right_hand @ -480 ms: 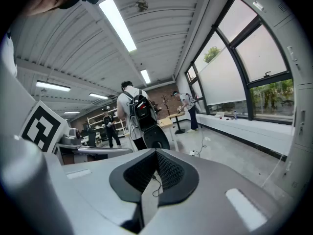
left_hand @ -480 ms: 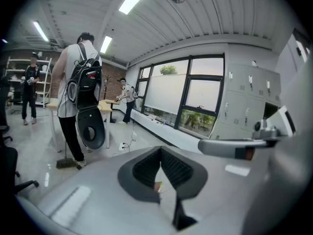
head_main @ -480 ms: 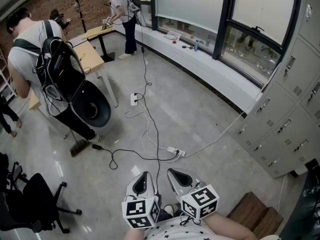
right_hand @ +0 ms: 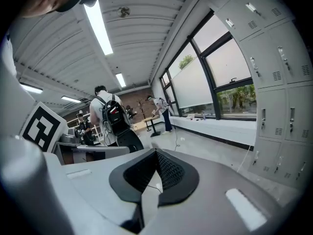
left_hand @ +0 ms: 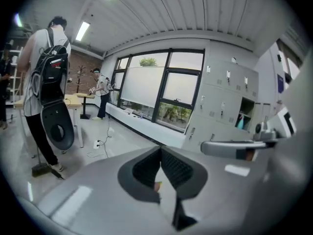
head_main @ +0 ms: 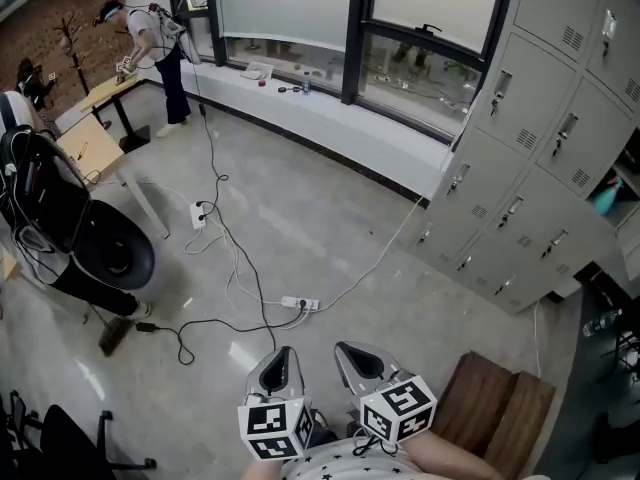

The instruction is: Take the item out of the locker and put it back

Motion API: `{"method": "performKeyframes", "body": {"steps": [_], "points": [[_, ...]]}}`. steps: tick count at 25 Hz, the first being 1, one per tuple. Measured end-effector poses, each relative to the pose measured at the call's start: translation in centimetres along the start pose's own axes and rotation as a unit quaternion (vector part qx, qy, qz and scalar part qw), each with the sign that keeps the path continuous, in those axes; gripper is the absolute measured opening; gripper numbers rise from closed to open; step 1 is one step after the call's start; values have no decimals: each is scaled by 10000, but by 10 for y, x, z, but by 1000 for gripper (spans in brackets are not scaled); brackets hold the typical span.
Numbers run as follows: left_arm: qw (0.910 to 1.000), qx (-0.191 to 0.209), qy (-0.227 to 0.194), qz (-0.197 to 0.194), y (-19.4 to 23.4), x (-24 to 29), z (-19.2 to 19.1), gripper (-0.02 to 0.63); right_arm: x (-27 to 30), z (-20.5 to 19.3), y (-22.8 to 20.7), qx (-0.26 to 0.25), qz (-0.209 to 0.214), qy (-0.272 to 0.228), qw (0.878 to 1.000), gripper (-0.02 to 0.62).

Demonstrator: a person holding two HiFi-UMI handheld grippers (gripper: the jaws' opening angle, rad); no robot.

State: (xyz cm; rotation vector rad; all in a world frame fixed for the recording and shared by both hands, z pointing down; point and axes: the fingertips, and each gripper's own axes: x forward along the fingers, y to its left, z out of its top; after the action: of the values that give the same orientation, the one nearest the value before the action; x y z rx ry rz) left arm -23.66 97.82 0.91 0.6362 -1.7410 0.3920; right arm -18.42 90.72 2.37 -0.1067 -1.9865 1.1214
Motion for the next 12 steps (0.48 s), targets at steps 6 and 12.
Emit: {"method": "performKeyframes", "body": {"steps": [6, 12], "points": [[9992, 193, 123, -316, -70, 57, 3, 6, -26, 10, -82, 153, -355, -147, 9991, -2], [9985, 255, 124, -478, -167, 129, 10, 6, -57, 32, -195, 95, -534, -192, 9983, -1]]}}
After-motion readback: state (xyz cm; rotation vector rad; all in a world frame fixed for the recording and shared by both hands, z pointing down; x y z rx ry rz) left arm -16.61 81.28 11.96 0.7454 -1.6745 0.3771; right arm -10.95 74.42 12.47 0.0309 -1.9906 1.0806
